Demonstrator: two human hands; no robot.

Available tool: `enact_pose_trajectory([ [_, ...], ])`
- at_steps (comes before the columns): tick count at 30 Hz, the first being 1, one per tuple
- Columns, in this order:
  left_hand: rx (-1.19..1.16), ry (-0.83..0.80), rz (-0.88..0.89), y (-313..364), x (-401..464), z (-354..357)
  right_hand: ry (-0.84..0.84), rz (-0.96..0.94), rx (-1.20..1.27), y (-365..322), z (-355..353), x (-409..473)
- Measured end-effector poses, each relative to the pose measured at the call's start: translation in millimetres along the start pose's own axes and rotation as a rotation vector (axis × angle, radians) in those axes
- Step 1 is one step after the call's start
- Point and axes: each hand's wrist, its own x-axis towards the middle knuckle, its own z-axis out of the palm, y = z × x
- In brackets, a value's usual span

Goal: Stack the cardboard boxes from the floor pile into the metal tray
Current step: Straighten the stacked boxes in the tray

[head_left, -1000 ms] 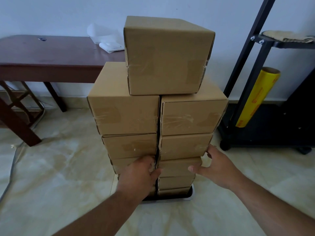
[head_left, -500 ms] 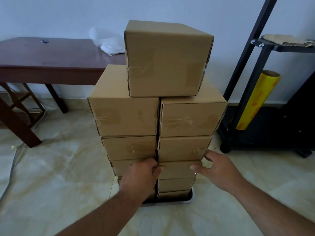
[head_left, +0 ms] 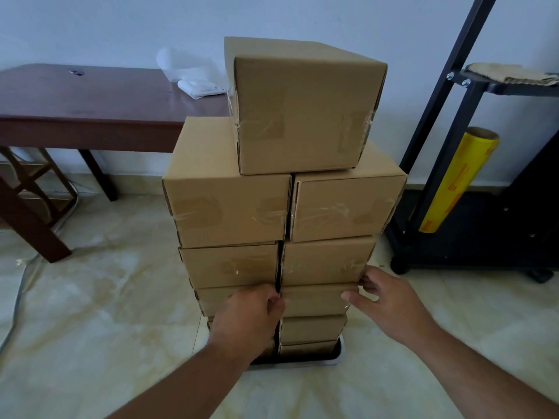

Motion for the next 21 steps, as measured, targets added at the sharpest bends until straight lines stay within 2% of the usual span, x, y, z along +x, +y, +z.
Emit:
enact_pose_trajectory([
  [2,-0.01,-0.181,0.006,-17.5,-2.5,-0.9,-0.02,0.001,-0.01,-1.2,0.1,-1.7],
  [5,0.146,-0.629,-0.053,-50.9,-4.0,-11.3,-0.05,0.0,-0.042,-2.7,-0.4,-5.0],
  [7,0.208,-0.827,-0.23,-73.9,-4.5,-25.2,-0.088,0.019,-0.047,-1.6,-0.9,-6.0],
  [8,0.191,-0.85,-0.333,-84.0,-6.4,-34.4,-0.112,0.034,-0.046,-0.9,-1.6,-6.7],
  [10,0.126,-0.797,-0.484,-103.1,-7.9,-50.9,-0.159,0.046,-0.03,1.9,-5.0,-8.7],
  [12,0.065,-0.659,-0.559,-117.3,-6.0,-62.3,-0.201,0.042,0.04,10.6,-10.7,-8.3],
  [13,0.054,-0.547,-0.565,-122.1,-4.1,-65.7,-0.227,0.046,0.095,14.8,-12.9,-8.1],
  [15,-0.026,-0.173,-0.507,-129.2,1.8,-66.5,-0.199,0.092,0.258,20.3,-16.9,-4.6],
  [16,-0.193,0.026,-0.487,-129.2,5.5,-67.8,-0.138,0.133,0.386,17.1,-18.8,-2.1],
  [17,-0.463,0.17,-0.487,-124.8,8.8,-70.9,-0.054,0.178,0.54,11.6,-21.1,0.6],
  [18,-0.75,0.245,-0.479,-115.9,13.1,-76.2,0.022,0.217,0.69,3.0,-24.3,3.6],
  [19,-0.982,0.272,-0.445,-107.4,18.0,-80.9,0.078,0.238,0.81,-6.9,-28.0,7.6],
  [21,-1.183,0.241,-0.316,-86.0,22.8,-89.5,0.103,0.23,0.913,-29.2,-34.7,12.1],
])
